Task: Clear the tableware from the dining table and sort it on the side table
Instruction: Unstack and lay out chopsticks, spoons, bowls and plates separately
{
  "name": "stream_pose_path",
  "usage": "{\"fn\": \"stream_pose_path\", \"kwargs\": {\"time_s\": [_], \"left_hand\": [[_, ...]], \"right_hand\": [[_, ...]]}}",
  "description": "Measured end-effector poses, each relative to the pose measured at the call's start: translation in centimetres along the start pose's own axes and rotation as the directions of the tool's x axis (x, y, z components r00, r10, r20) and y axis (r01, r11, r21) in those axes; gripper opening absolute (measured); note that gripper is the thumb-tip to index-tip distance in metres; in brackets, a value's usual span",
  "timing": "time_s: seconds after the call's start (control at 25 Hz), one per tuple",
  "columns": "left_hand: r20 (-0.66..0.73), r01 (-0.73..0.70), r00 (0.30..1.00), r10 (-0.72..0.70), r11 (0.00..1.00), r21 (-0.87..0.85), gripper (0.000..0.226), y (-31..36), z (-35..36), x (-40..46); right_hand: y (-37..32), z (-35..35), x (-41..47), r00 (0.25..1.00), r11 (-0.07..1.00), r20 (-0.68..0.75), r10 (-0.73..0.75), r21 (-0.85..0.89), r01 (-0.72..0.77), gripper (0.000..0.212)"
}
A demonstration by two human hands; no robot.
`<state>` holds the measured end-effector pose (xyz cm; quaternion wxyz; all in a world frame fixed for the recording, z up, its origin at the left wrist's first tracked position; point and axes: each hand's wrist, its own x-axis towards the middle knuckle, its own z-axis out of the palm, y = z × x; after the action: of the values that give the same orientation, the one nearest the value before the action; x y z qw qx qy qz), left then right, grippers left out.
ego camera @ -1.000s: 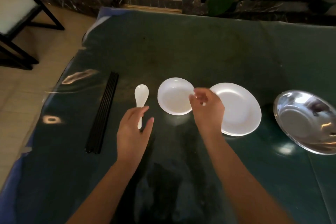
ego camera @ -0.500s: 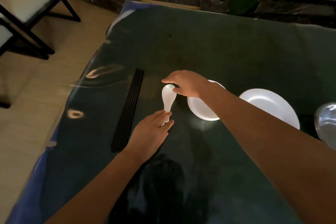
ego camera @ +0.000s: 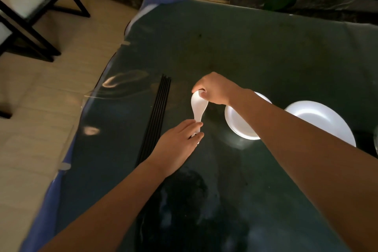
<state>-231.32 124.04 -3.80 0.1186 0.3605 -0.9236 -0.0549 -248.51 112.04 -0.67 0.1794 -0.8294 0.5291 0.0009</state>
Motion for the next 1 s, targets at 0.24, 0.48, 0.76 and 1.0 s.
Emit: {"fn": "stream_pose_path", "kwargs": {"time_s": [0.24,0.48,0.76,1.0], "left_hand": [[0.007,-0.015,1.0,0.016,0.996,-0.085,0.052,-1.1,-0.7,-1.2],[0.227,-0.236,0.952,0.206,0.964,0.118,0.062,-6.1,-1.7,-9.7],[0.207,-0.282,0.942,0.266,0.958,0.054,0.048,-7.5,-0.4,-10.0],[0.143,-0.266,0.952,0.269,0.963,-0.04,0.049,-8.3,0.8,-9.3]], "right_hand": [[0.2,-0.2,0.2,0.999,0.999,0.014,0.044,0.006,-0.044,0.034],[-3.1,0.6,-0.8,0.973,0.963,-0.191,-0.132,-0.257,0.08,0.051],[-7.8,6.0,-0.2,0.977,0.905,0.148,-0.154,-0.375,0.199,0.061],[-7.4,6.0,0.7,0.976,0.895,0.158,-0.148,-0.398,0.2,0.062]]}}
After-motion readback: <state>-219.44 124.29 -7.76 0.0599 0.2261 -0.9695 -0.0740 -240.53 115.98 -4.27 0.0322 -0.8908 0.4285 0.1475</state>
